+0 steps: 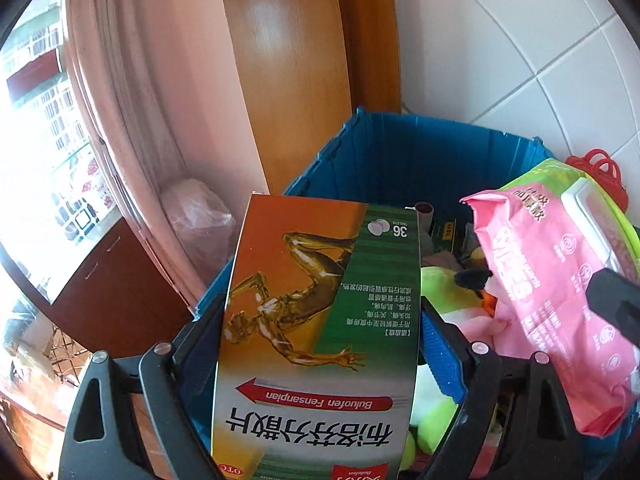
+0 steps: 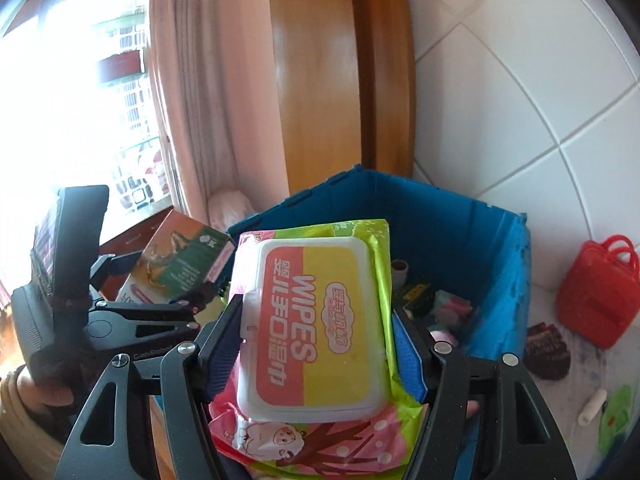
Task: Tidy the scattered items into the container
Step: 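Carry the medicine box and wipes pack with both grippers over the blue crate, then open both grippers to drop the box and wipes into the crate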
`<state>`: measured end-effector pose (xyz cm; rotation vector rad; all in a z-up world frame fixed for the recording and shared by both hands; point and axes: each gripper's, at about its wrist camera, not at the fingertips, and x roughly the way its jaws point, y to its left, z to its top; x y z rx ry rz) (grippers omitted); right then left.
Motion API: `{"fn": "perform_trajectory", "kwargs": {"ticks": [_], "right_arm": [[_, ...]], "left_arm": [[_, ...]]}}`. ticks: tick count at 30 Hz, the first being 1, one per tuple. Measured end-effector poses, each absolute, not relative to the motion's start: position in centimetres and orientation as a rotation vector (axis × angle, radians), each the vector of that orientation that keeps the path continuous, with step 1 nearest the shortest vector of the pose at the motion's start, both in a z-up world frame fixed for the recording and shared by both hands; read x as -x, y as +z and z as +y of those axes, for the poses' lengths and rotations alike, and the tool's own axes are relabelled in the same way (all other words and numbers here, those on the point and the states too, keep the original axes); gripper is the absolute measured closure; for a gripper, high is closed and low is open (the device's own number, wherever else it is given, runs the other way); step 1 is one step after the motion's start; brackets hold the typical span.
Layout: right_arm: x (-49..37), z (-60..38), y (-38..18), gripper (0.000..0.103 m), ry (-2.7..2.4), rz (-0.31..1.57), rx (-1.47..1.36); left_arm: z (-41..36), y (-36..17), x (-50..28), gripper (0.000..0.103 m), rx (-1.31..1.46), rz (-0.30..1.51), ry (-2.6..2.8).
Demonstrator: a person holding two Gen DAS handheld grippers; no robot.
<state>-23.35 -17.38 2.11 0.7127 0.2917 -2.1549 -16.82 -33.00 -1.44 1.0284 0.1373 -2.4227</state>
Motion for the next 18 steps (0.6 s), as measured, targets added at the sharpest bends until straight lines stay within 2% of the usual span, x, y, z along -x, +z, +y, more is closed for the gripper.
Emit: {"fn": "perform_trajectory", "kwargs": {"ticks": [5, 9, 16, 18], "right_arm": [[24.7, -22.3, -0.5, 0.036, -2.220, 0.467, -0.777], [26.1, -22.8, -2.1, 0.034, -2.264, 0.530, -0.812], [26.4, -19.8, -0.5, 0.021, -2.292, 0.476, -0.803], [24.9, -18.6, 0.3, 0.013, -2.304, 0.466, -0.764]], "left_arm": [[-35.6, -5.0, 18.9, 0.013, -1.186, 0.223, -2.424], [-34.2, -4.5, 18.3, 0.013, -1.175, 0.184, -2.452], [-33.1, -0.9, 16.2, 0.012, -1.032, 0.099, -2.490], [-33.0, 0.0, 15.5, 0.011, -1.003, 0.113, -2.509]]}}
